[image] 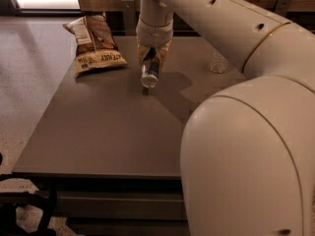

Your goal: Place redbull can upright

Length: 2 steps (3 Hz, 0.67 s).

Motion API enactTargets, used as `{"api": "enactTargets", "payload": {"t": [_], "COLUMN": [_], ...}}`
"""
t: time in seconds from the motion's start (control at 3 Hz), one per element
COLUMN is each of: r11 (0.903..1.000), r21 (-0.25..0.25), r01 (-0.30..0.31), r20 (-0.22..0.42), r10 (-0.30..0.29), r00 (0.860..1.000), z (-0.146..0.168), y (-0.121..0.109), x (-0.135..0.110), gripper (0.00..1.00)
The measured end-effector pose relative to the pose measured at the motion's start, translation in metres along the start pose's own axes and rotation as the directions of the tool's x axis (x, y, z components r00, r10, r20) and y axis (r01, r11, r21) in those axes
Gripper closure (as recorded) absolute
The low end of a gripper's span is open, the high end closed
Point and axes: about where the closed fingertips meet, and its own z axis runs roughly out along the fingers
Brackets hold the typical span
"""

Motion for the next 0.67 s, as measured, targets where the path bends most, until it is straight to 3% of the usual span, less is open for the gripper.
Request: {"api": "enactTargets", "payload": {"t": [0.33, 0.67], "r11": [0.9989, 0.9944], "r21": [-0.027, -0.048], "r01": [0.039, 0.094], "r20": [0.092, 0.195], "r10": [-0.036, -0.083], "r00": [0.995, 0.977], "z": [-0.025, -0.050], "y": [-0.008, -0.013], "x": [-0.004, -0.008], "gripper": [1.00, 1.00]}}
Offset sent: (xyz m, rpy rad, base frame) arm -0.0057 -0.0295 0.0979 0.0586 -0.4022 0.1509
